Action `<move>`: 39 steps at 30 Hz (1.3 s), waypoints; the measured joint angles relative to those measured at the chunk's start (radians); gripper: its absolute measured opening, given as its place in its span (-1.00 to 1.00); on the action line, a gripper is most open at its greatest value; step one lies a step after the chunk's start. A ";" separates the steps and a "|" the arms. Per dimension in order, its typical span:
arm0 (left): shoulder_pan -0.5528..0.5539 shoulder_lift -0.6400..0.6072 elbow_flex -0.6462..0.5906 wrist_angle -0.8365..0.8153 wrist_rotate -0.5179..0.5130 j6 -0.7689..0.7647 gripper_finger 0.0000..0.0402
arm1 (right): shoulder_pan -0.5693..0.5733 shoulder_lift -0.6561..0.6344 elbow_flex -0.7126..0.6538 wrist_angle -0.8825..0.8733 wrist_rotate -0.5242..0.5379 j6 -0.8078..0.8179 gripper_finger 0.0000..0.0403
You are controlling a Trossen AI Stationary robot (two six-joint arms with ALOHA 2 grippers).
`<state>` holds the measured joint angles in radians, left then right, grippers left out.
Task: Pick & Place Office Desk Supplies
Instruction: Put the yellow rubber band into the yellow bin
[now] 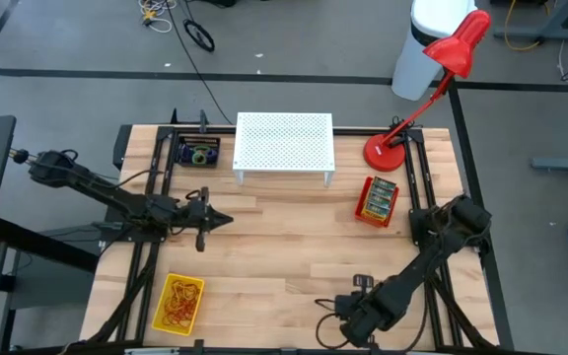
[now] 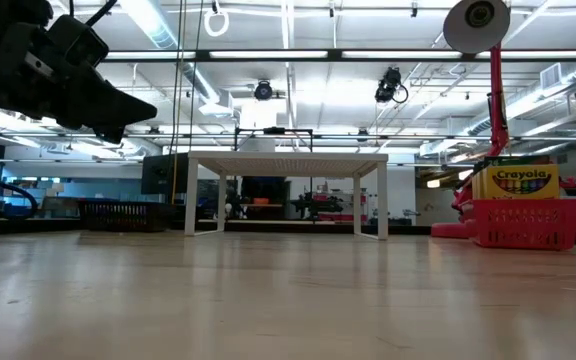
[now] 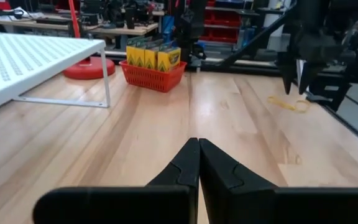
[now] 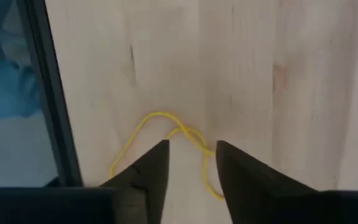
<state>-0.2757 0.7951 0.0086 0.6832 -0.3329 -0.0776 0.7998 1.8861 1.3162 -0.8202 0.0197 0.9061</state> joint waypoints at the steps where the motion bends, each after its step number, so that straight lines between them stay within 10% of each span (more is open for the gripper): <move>1: 0.000 0.008 0.000 0.001 0.000 0.000 -0.96 | -0.003 0.005 0.001 -0.002 -0.007 -0.030 -0.29; 34: 0.001 0.145 0.000 0.108 -0.011 0.000 -0.96 | -0.015 0.070 -0.092 0.110 -0.066 -0.253 -0.43; 39: 0.001 0.145 0.000 0.107 -0.008 -0.023 -0.96 | -0.014 0.074 -0.064 0.068 -0.028 -0.260 -0.68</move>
<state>-0.2749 0.9401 0.0090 0.7902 -0.3405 -0.1009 0.7853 1.9604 1.2518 -0.7520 -0.0081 0.6460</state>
